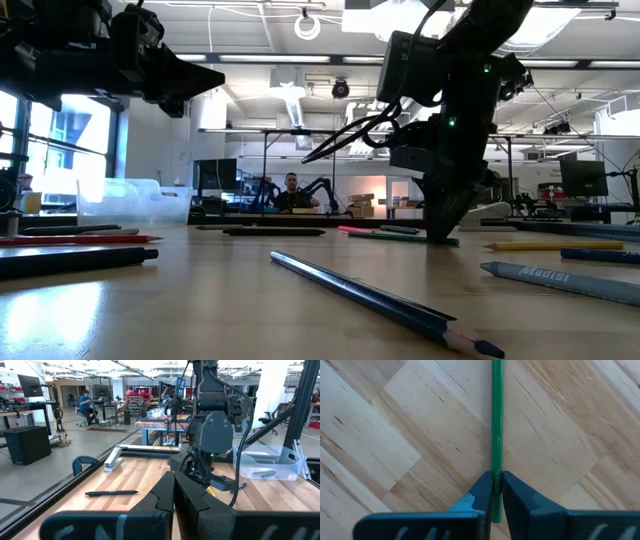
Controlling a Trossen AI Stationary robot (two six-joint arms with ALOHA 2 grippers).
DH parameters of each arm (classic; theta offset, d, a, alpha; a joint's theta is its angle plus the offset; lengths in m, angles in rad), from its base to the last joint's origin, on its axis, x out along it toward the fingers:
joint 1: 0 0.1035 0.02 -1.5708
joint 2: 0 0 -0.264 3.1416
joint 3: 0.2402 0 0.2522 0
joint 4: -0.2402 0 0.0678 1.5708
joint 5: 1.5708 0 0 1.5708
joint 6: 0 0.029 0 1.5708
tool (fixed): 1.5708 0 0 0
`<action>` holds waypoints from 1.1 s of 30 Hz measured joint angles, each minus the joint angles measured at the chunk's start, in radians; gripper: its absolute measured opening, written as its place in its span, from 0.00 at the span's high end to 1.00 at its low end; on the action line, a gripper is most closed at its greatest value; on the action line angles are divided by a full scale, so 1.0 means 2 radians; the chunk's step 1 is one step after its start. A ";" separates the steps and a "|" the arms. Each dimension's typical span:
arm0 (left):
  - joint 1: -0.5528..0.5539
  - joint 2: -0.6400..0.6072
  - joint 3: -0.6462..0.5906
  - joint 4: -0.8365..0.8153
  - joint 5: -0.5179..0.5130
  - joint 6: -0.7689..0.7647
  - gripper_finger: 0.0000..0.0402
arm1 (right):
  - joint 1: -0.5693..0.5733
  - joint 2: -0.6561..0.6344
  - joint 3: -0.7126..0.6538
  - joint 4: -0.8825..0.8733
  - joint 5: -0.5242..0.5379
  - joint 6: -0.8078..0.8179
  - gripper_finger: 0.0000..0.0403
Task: Sort crayons/erasers/pens/pencils in bins
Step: Put the green pencil into the black bin
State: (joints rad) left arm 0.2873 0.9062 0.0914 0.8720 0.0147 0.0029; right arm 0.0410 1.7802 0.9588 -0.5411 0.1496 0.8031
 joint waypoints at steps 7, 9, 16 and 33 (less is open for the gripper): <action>0.000 0.000 0.000 0.000 0.000 0.000 1.00 | -0.001 0.000 0.001 -0.001 -0.012 0.000 0.94; 0.000 0.000 0.000 0.000 0.000 0.000 1.00 | -0.001 0.000 0.004 -0.002 -0.014 0.000 0.94; 0.000 0.000 0.000 0.000 0.000 0.000 1.00 | 0.000 0.002 0.017 -0.009 -0.021 -0.001 0.94; 0.009 0.000 0.007 -0.008 0.001 -0.079 0.99 | 0.005 -0.002 0.017 0.009 -0.037 0.036 0.99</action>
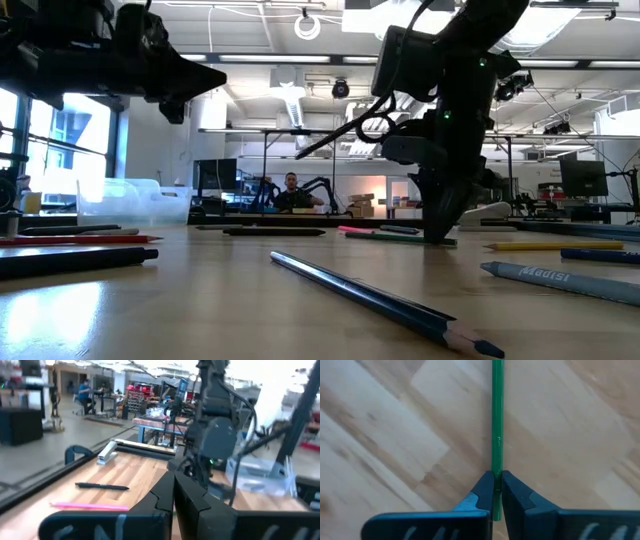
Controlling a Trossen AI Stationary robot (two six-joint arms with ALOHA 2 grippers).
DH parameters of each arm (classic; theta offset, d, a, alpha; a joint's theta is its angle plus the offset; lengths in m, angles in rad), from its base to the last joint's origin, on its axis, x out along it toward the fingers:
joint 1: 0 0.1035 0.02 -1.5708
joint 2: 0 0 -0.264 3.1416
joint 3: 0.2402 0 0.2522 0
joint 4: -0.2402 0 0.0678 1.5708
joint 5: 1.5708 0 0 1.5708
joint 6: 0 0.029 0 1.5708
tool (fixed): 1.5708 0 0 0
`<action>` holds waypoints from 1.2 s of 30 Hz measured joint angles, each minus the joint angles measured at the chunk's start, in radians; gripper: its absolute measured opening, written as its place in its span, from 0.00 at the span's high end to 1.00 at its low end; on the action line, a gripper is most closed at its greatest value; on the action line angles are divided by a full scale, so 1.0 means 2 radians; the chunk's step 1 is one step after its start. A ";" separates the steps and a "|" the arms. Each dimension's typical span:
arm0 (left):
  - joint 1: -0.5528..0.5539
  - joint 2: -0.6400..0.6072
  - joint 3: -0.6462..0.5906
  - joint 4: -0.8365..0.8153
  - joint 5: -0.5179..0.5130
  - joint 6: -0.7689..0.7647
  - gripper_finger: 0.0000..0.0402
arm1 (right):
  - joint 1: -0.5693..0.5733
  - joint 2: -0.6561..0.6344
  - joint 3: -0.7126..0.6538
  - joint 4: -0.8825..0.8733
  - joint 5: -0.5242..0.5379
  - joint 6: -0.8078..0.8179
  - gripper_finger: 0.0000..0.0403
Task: Sort crayons/erasers/pens/pencils in bins
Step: Put the green pencil into the black bin
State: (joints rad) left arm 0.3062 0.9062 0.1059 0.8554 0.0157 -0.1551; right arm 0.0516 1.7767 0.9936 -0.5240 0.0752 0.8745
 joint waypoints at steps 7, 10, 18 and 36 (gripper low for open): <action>0.025 0.000 0.021 -0.060 0.028 -0.047 0.93 | 0.011 0.000 0.000 0.044 0.001 0.007 0.99; 0.029 0.000 0.021 -0.063 0.028 -0.058 0.90 | 0.018 0.000 0.000 0.065 0.011 0.021 0.98; 0.040 0.000 0.021 -0.058 0.032 -0.117 0.79 | 0.032 -0.001 0.000 0.155 0.069 0.034 0.98; 0.051 0.000 0.021 -0.027 0.057 -0.224 0.61 | 0.032 -0.002 0.001 0.488 0.103 -0.089 0.98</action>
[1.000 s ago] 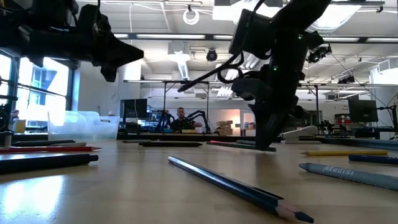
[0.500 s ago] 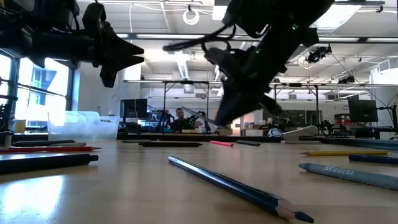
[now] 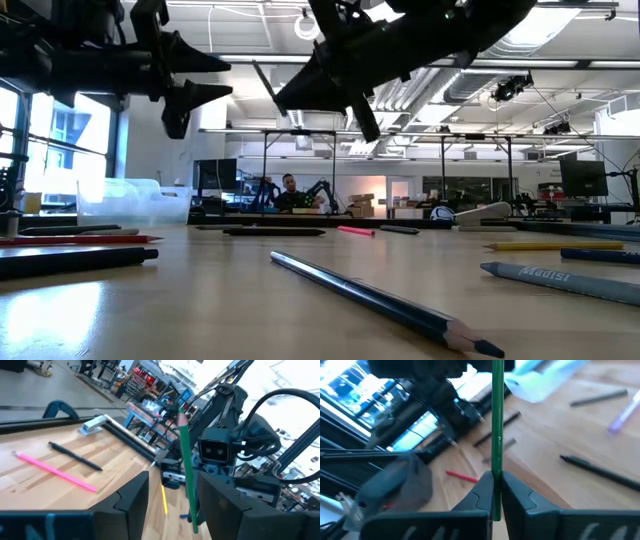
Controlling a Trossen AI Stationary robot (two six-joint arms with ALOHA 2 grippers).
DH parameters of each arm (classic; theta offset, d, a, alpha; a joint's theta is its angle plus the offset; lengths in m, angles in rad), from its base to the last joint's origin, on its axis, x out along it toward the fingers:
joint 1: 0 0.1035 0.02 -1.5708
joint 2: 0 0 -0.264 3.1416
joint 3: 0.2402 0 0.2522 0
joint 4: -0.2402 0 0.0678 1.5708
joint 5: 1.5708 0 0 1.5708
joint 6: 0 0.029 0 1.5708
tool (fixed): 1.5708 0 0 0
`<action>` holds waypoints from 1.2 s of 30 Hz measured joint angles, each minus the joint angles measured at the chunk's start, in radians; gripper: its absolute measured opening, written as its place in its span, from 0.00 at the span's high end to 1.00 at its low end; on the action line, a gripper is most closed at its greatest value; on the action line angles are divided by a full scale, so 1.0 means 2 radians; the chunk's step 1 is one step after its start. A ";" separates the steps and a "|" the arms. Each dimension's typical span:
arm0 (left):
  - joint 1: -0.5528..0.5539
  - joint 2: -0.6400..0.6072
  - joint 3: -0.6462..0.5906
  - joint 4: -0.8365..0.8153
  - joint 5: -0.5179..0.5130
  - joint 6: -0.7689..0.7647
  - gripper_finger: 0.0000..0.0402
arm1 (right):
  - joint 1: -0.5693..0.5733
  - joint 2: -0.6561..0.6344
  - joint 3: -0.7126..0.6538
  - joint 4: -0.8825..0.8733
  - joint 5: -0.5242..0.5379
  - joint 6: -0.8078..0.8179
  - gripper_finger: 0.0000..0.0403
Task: Sort crayons/erasers/pens/pencils in bins
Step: Put the green pencil into the black bin
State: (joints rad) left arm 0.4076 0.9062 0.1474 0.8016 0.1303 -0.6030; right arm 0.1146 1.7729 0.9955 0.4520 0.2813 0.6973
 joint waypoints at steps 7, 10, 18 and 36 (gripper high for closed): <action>-0.016 0.000 0.000 0.036 -0.013 -0.006 0.61 | 0.000 0.000 0.000 0.034 -0.001 -0.046 0.98; -0.026 0.002 0.000 0.044 -0.028 -0.003 0.61 | 0.000 0.000 0.000 0.047 -0.009 -0.063 0.98; -0.054 0.037 0.000 0.128 -0.035 0.019 0.61 | 0.006 0.000 0.000 0.059 -0.018 -0.090 0.98; -0.094 0.156 0.031 0.250 -0.021 0.050 0.61 | 0.015 0.000 0.000 0.079 -0.023 -0.116 0.98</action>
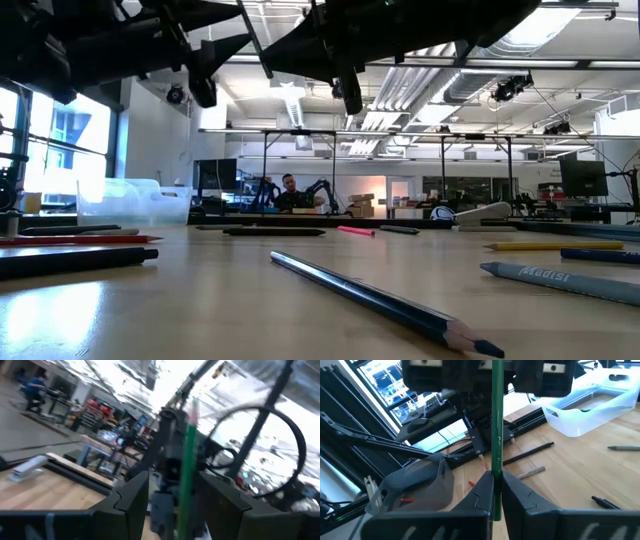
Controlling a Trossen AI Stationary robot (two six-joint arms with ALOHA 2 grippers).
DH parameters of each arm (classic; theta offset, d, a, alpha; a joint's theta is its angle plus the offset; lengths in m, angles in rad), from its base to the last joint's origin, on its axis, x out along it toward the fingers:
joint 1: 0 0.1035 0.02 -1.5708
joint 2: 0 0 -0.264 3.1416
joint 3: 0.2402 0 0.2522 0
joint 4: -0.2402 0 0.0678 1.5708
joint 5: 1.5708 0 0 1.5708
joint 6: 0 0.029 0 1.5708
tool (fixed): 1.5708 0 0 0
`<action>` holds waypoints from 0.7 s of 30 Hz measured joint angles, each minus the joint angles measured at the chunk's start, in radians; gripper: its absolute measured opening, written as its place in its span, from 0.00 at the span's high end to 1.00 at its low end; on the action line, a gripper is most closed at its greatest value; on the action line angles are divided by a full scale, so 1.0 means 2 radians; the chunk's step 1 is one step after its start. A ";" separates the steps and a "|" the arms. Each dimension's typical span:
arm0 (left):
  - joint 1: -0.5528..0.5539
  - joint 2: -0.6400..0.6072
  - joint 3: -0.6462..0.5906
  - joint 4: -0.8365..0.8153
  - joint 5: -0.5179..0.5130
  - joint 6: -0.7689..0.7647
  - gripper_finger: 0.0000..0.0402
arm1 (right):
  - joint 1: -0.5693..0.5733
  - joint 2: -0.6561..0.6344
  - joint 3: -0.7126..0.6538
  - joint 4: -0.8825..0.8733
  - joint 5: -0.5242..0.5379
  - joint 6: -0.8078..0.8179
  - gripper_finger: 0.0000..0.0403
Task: Sort crayons/erasers/pens/pencils in bins
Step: Put the green pencil into the black bin
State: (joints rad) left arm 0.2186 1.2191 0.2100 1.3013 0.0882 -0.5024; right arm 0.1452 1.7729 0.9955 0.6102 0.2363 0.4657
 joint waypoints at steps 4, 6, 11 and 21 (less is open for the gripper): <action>-0.021 0.025 0.017 0.006 -0.001 0.024 0.61 | 0.000 0.000 0.000 0.000 0.000 -0.002 0.98; -0.026 0.030 0.022 0.009 -0.001 0.034 0.61 | 0.000 0.000 0.000 0.000 0.000 -0.002 0.98; -0.028 0.031 0.022 0.017 -0.002 0.038 0.63 | 0.000 0.000 0.000 0.000 0.000 -0.011 0.98; -0.028 0.031 0.017 0.043 -0.003 0.060 0.82 | 0.007 0.000 0.000 0.000 0.000 -0.024 0.98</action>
State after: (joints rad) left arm 0.1631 1.2812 0.2436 1.3878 0.0822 -0.3827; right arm 0.1585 1.7729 0.9955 0.6109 0.2363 0.4175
